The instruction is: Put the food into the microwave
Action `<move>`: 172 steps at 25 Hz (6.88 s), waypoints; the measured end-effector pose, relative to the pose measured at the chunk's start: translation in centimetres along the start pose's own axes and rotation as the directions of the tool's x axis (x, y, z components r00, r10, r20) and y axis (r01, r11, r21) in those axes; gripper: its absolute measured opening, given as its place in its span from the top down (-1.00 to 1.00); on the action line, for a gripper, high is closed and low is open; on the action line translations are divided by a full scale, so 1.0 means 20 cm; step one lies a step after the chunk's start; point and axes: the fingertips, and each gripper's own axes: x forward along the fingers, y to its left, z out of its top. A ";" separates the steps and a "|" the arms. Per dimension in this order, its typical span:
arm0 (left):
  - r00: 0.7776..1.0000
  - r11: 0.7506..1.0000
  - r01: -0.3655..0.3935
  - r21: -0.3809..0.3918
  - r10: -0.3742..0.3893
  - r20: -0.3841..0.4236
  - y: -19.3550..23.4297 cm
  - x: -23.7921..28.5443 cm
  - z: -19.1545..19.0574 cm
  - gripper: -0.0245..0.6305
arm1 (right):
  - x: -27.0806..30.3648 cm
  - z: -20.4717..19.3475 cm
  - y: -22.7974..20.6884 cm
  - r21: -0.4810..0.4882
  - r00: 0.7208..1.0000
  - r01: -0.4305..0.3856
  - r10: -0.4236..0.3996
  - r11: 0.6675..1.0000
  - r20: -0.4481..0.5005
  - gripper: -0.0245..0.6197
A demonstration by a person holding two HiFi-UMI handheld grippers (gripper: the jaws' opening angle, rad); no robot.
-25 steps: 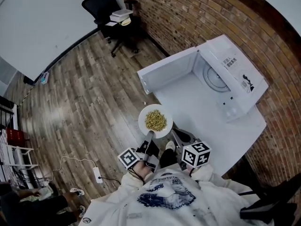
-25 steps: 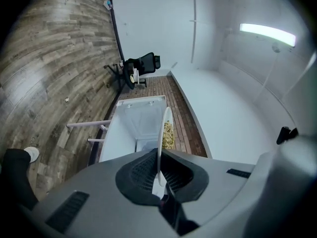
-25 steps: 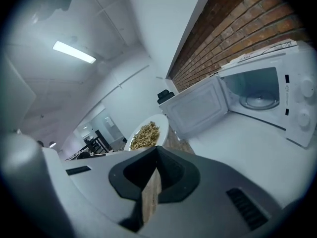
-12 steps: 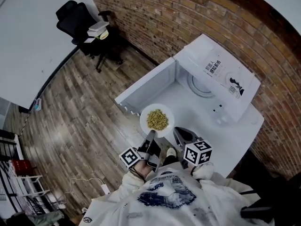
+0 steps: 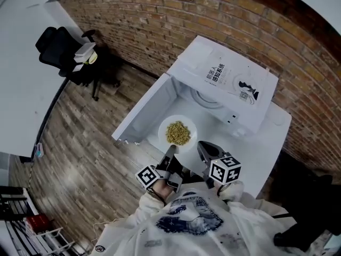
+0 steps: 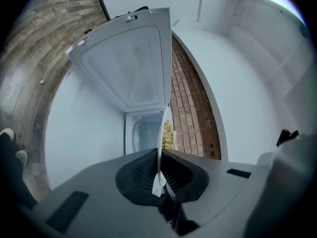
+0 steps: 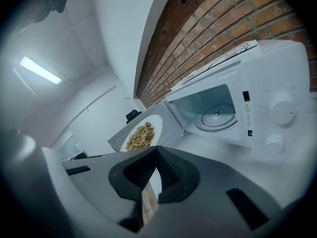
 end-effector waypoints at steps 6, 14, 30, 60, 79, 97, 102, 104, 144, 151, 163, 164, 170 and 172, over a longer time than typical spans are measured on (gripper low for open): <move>0.994 1.000 -0.008 -0.006 0.007 -0.112 0.01 0.13 -0.04 0.87 | -0.03 0.05 -0.09 0.047 0.994 0.087 -0.090 0.995 0.059 0.88; 0.965 1.000 -0.013 0.000 0.012 -0.263 0.04 0.32 0.04 0.87 | 0.02 0.12 -0.17 0.112 0.967 0.206 -0.220 0.972 0.128 0.88; 0.866 0.999 -0.032 -0.029 0.013 -0.500 0.13 0.60 0.08 0.87 | 0.09 0.17 -0.22 0.228 0.874 0.391 -0.438 0.892 0.212 0.88; 0.837 0.990 -0.110 0.083 0.138 -0.530 0.46 0.92 0.07 0.87 | 0.04 0.23 -0.31 0.256 0.821 0.453 -0.512 0.854 0.252 0.88; 0.846 0.980 -0.187 0.072 0.198 -0.495 0.65 1.15 0.03 0.87 | -0.04 0.21 -0.39 0.279 0.801 0.482 -0.547 0.830 0.243 0.88; 0.848 0.971 -0.228 0.077 0.236 -0.475 0.72 1.26 0.04 0.87 | -0.02 0.20 -0.42 0.295 0.803 0.481 -0.550 0.825 0.231 0.88; 0.847 0.971 -0.228 0.074 0.235 -0.476 0.72 1.27 0.03 0.87 | -0.02 0.20 -0.43 0.300 0.803 0.480 -0.550 0.825 0.229 0.88; 0.846 0.970 -0.230 0.073 0.236 -0.478 0.72 1.27 0.03 0.86 | -0.02 0.20 -0.43 0.301 0.804 0.478 -0.550 0.825 0.228 0.88; 0.799 0.979 -0.193 0.059 0.192 -0.569 0.66 1.14 -0.07 0.70 | -0.03 0.19 -0.41 0.324 0.802 0.464 -0.546 0.824 0.242 0.88; 0.798 0.976 -0.209 0.065 0.209 -0.565 0.69 1.13 -0.07 0.85 | -0.03 0.19 -0.42 0.327 0.803 0.464 -0.547 0.823 0.238 0.88; 0.802 0.975 -0.214 0.062 0.212 -0.558 0.69 1.20 -0.07 0.86 | -0.03 0.19 -0.43 0.333 0.801 0.463 -0.548 0.821 0.239 0.88; 0.802 0.975 -0.215 0.061 0.212 -0.558 0.69 1.21 -0.07 0.86 | -0.04 0.19 -0.43 0.334 0.801 0.463 -0.549 0.821 0.238 0.88; 0.802 0.972 -0.229 0.060 0.223 -0.555 0.70 1.24 -0.07 0.85 | -0.04 0.18 -0.44 0.341 0.799 0.466 -0.554 0.817 0.234 0.88; 0.801 0.970 -0.235 0.058 0.227 -0.554 0.70 1.25 -0.07 0.85 | -0.04 0.18 -0.45 0.344 0.799 0.466 -0.555 0.815 0.233 0.88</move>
